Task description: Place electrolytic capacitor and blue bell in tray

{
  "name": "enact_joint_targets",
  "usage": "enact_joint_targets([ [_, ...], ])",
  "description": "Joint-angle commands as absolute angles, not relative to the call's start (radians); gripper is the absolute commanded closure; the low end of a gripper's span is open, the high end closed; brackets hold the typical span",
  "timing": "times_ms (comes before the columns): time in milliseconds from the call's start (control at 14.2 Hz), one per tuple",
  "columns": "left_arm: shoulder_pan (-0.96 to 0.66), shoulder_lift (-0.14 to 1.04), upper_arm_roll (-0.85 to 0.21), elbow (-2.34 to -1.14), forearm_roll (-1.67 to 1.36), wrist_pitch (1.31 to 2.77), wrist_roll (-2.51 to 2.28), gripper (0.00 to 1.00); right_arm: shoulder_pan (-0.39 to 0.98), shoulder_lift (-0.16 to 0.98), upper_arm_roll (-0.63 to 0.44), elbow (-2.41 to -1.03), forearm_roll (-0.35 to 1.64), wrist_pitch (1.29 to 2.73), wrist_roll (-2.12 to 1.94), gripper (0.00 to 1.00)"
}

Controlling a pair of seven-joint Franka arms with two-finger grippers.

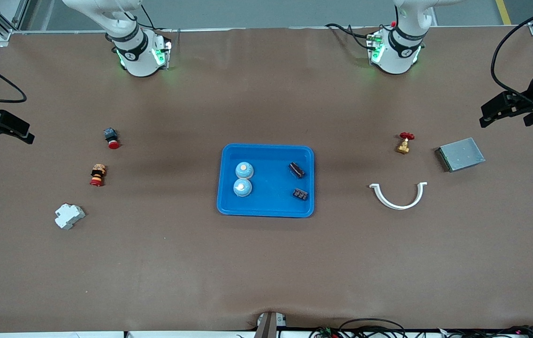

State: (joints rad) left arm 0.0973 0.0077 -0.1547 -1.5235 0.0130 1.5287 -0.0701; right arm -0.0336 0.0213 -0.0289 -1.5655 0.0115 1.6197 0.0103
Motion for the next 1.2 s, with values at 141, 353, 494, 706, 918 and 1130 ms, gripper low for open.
enact_joint_targets([
  [141,0.095,0.000,-0.166,-1.508,0.008,1.529,-0.063,0.00,-0.044,0.015,-0.017,-1.549,0.003,1.603,0.002,0.00],
  [353,0.101,0.000,-0.157,-1.506,-0.015,1.519,-0.067,0.00,-0.048,0.015,-0.017,-1.549,0.003,1.603,0.002,0.00],
  [494,0.101,0.002,-0.155,-1.506,-0.006,1.516,-0.063,0.00,-0.046,0.015,-0.017,-1.549,0.003,1.601,0.003,0.00],
  [706,0.095,0.005,-0.155,-1.508,-0.003,1.516,-0.061,0.00,-0.044,0.015,-0.017,-1.551,0.003,1.600,0.002,0.00],
  [918,0.100,0.005,-0.156,-1.508,-0.005,1.514,-0.060,0.00,-0.043,0.015,-0.017,-1.551,0.003,1.582,0.005,0.00],
  [1130,0.097,0.005,-0.156,-1.508,-0.005,1.516,-0.066,0.00,-0.043,0.015,-0.017,-1.551,0.003,1.578,0.006,0.00],
])
